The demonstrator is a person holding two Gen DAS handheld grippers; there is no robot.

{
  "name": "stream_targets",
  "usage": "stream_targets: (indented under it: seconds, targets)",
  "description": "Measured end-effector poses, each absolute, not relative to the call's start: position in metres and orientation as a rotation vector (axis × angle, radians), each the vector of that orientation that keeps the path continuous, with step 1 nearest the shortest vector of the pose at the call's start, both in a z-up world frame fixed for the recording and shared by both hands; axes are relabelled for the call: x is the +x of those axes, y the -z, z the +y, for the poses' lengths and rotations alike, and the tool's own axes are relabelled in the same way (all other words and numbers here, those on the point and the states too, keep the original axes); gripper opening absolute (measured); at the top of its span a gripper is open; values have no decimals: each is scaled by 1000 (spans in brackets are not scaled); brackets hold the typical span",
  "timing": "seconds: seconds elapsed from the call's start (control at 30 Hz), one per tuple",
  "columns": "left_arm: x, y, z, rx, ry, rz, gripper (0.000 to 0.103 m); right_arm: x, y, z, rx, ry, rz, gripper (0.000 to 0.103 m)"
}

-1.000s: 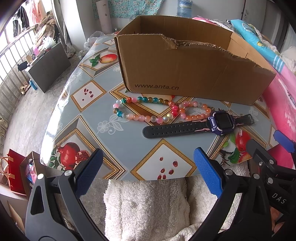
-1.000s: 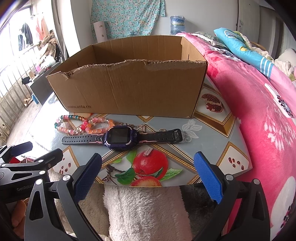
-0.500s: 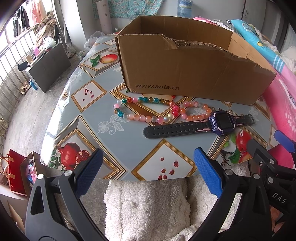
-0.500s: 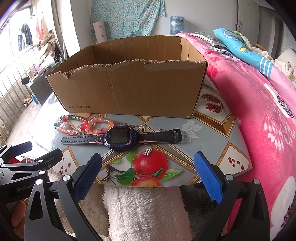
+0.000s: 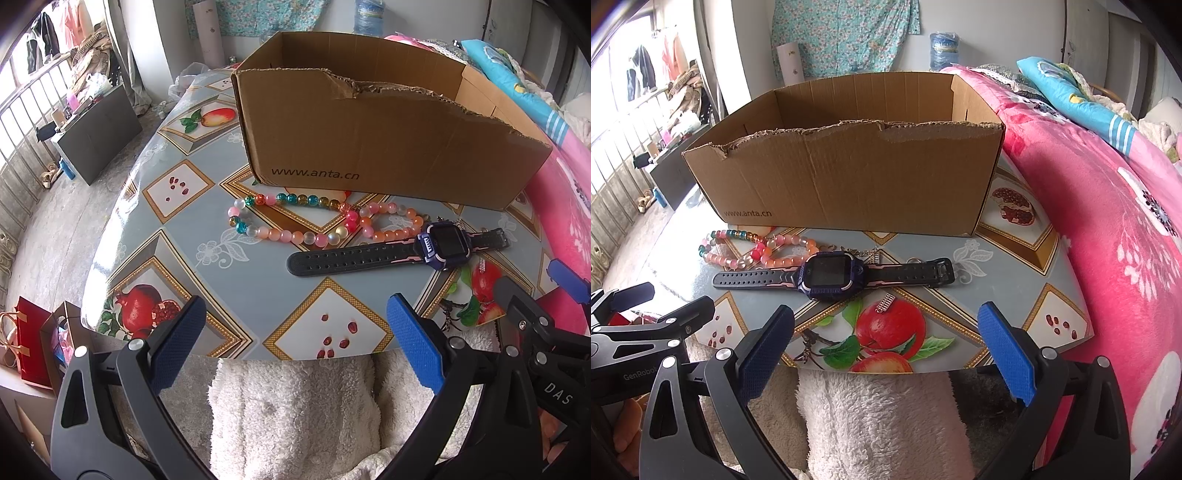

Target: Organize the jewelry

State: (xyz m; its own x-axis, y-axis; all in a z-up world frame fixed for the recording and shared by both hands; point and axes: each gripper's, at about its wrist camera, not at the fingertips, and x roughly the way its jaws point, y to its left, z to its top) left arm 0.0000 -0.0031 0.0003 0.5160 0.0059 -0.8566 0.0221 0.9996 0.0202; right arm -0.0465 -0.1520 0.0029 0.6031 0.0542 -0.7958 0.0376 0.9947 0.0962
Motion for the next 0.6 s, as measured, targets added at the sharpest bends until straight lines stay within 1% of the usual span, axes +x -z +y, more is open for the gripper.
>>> stream_targets:
  seconds: [0.6]
  targets:
    - [1, -2, -2, 30, 8, 1026, 95, -45, -5, -152, 103, -5, 918, 97]
